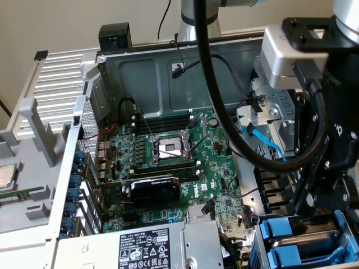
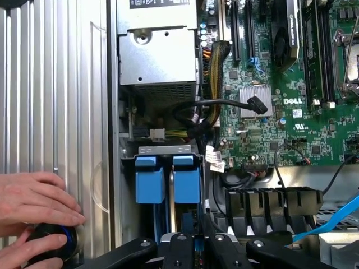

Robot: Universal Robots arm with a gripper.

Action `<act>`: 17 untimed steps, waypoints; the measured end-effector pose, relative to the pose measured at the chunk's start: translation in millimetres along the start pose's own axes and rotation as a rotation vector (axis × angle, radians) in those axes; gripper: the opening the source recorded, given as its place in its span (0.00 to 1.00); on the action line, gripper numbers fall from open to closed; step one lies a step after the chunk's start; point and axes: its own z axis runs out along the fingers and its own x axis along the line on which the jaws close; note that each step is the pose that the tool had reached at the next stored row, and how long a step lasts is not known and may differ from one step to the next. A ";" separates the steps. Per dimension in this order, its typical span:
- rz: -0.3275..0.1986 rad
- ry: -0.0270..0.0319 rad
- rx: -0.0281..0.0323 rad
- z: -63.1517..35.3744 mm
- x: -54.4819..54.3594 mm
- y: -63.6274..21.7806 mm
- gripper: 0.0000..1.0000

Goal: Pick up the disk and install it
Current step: 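Insert the second disk wire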

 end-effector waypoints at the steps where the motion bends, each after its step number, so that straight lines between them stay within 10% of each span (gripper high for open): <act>1: -0.001 0.0002 0.0000 0.1 -0.2 0.0 0.16; 17: -0.008 -0.0009 0.0005 6.4 -1.8 -1.7 0.16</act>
